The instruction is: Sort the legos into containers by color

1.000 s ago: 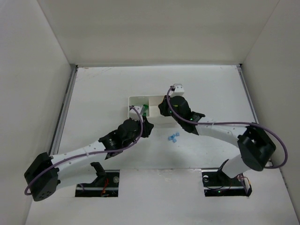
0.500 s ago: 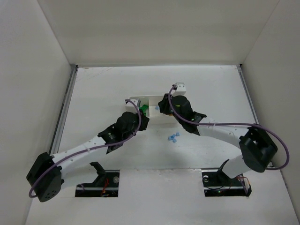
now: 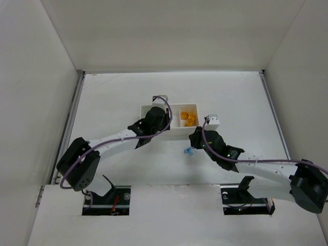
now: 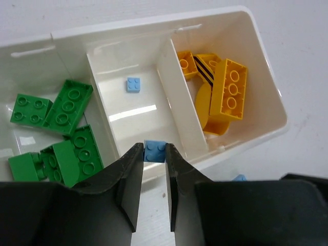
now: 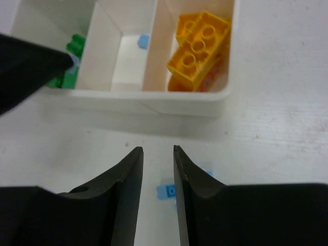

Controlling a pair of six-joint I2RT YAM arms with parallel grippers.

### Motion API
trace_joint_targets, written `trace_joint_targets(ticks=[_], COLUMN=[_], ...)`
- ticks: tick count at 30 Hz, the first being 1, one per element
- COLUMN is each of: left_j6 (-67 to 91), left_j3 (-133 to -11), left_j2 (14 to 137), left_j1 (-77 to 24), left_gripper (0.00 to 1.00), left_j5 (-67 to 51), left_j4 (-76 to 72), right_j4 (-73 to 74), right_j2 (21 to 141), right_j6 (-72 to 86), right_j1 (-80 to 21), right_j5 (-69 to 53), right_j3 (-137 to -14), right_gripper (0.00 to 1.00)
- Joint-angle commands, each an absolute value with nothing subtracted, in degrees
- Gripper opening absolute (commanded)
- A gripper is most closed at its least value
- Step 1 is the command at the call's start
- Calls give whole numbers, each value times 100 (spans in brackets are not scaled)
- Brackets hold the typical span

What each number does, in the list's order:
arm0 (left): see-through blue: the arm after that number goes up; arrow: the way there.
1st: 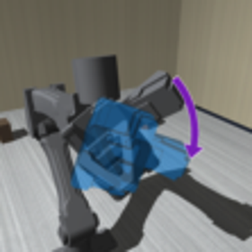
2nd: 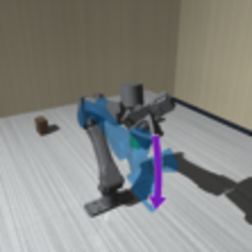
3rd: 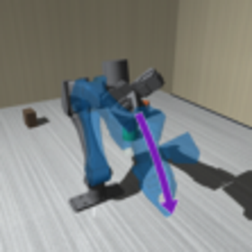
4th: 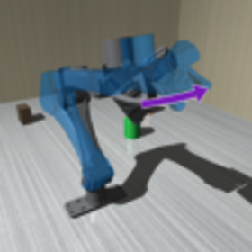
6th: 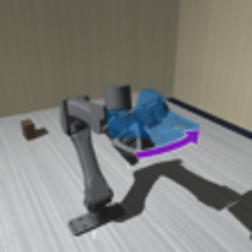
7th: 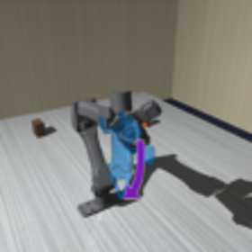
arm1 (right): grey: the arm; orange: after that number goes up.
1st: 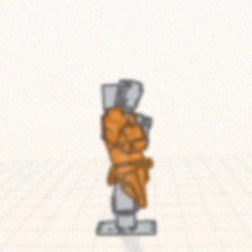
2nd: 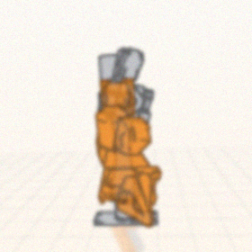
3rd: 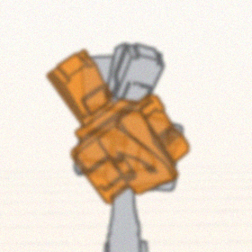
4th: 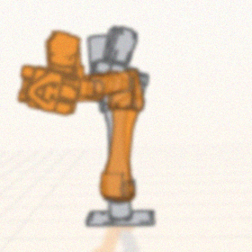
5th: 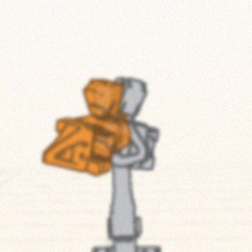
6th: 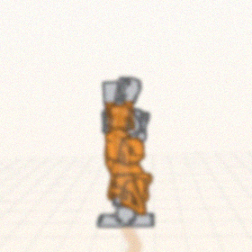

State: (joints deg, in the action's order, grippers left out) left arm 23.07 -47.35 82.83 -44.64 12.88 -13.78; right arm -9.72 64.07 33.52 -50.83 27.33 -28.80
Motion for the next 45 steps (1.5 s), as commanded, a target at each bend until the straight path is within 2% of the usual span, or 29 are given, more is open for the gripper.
trace_joint_targets(ticks=[1,6,10,16,22,28,40,45], left_j6=[2101,2039,2039,2100,2425,2698,2795,2821], left_j3=[-5158,-5361,-5326,-5011,-4282,-3727,-3437,-3279], left_j2=[8472,8780,8710,8254,7446,6760,6372,6100], left_j1=[-4381,-4346,-4364,-4486,-4680,-4733,-4742,-4671], left_gripper=[20,32,39,39,39,39,39,39], left_j5=[1266,1327,1397,1433,1441,1441,1415,1441], left_j4=[-1582,-1582,-1591,-1591,-1529,-1407,-1231,-1204], right_j4=[-555,-89,114,105,79,263,703,861], right_j2=[6179,6100,6275,7048,7479,7866,8191,8411], right_j6=[3770,3884,3850,3683,3499,3314,3270,3155], right_j1=[-5225,-5523,-5989,-6077,-6042,-6042,-6007,-5928], right_j5=[3014,2988,2910,2742,2883,3067,3191,3129], right_j3=[-2585,-2522,-2663,-3005,-3304,-3603,-3964,-4113], right_gripper=[39,47,50,47,53,52,53,49])
